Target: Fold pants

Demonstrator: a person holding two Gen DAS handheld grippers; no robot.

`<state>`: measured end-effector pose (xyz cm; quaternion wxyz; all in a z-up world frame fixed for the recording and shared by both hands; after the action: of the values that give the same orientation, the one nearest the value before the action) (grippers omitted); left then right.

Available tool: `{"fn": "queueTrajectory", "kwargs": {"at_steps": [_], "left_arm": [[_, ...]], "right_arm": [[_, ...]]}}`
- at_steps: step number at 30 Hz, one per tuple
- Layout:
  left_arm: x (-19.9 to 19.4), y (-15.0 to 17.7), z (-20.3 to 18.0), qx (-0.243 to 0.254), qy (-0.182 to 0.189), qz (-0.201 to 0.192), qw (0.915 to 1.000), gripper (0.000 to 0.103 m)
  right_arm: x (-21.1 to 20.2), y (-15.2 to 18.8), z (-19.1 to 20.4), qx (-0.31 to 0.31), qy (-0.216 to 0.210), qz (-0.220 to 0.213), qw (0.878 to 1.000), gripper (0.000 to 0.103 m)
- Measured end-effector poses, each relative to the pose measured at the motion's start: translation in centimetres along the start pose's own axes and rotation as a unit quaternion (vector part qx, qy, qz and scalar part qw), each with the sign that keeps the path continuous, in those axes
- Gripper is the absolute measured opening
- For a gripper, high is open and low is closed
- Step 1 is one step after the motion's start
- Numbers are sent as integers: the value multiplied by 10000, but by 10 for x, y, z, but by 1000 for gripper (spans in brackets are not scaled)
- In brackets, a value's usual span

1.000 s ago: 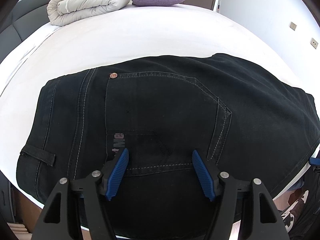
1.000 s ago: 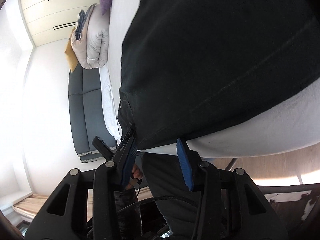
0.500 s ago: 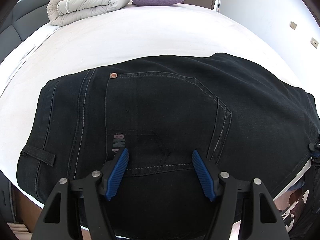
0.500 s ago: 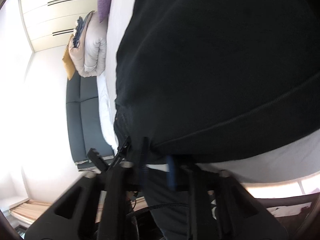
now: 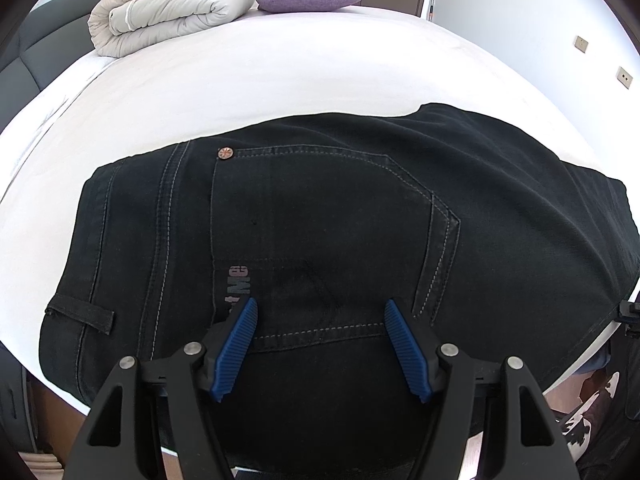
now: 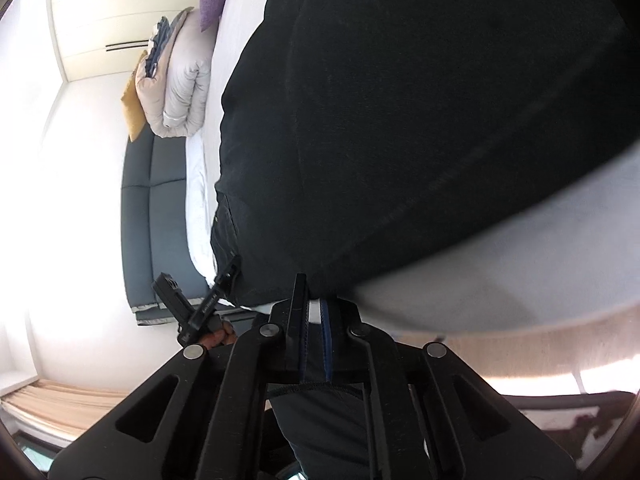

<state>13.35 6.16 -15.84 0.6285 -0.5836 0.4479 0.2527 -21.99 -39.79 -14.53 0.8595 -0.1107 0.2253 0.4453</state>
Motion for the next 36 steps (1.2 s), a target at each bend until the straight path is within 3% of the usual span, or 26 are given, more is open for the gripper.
{"fn": "queueTrajectory", "kwargs": {"at_steps": [3, 7, 10, 13, 15, 16, 18, 19, 22, 24, 26, 29, 33, 34, 36], "left_arm": [[-11, -3, -7, -59, 124, -32, 9999, 67], [-27, -28, -34, -61, 426, -363, 9984, 67], [-18, -54, -72, 153, 630, -408, 9971, 67], [8, -66, -103, 250, 769, -223, 9965, 67], [33, -62, -113, 219, 699, 73, 9973, 67], [43, -56, -114, 207, 668, 191, 9974, 67], [49, -49, -117, 301, 563, 66, 9979, 67], [49, -48, -116, 307, 584, 32, 9978, 67], [47, -44, -110, 298, 719, 80, 9969, 67], [47, -44, -110, 337, 731, 79, 9967, 67], [47, -42, -110, 322, 717, 25, 9969, 67], [45, -36, -109, 296, 751, -85, 9967, 67], [39, -30, -103, 329, 813, -166, 9960, 66], [37, -29, -102, 319, 831, -204, 9958, 65], [31, -28, -95, 210, 894, -277, 9954, 64]], "right_arm": [[-24, 8, 16, -423, 0, 67, 9991, 6], [-50, -14, 57, -1137, -165, -461, 9923, 6], [-29, -50, 73, -1135, -277, -536, 9917, 6], [17, -81, 76, -792, -401, -342, 9955, 6], [46, -91, 72, -577, -623, -158, 9963, 6], [58, -95, 65, -518, -489, -161, 9973, 6], [72, -100, 49, -420, -275, -191, 9986, 0], [70, -104, 41, -368, -363, -275, 9983, 0], [41, -120, 30, -321, -339, -880, 9950, 0], [9, -136, 9, 87, -454, -1366, 9895, 0], [-28, -144, -12, 459, -535, -1870, 9798, 0], [-82, -145, -39, 601, -290, -2517, 9655, 0], [-136, -145, -63, 901, -533, -3091, 9452, 0], [-143, -145, -63, 915, -425, -3140, 9440, 0], [-163, -147, -52, 673, 336, -3471, 9348, 0]]}}
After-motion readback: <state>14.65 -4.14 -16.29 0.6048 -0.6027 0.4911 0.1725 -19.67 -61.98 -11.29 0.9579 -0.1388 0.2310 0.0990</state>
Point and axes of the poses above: each gripper's, at about its wrist camera, not at the fingertips, and x roughly the way its jaws point, z to its left, y to its underside, the point moved 6 cm from there along x, roughly the way its jaws point, and after that the axes turned 5 degrees about -x, right-handed, at the moved point
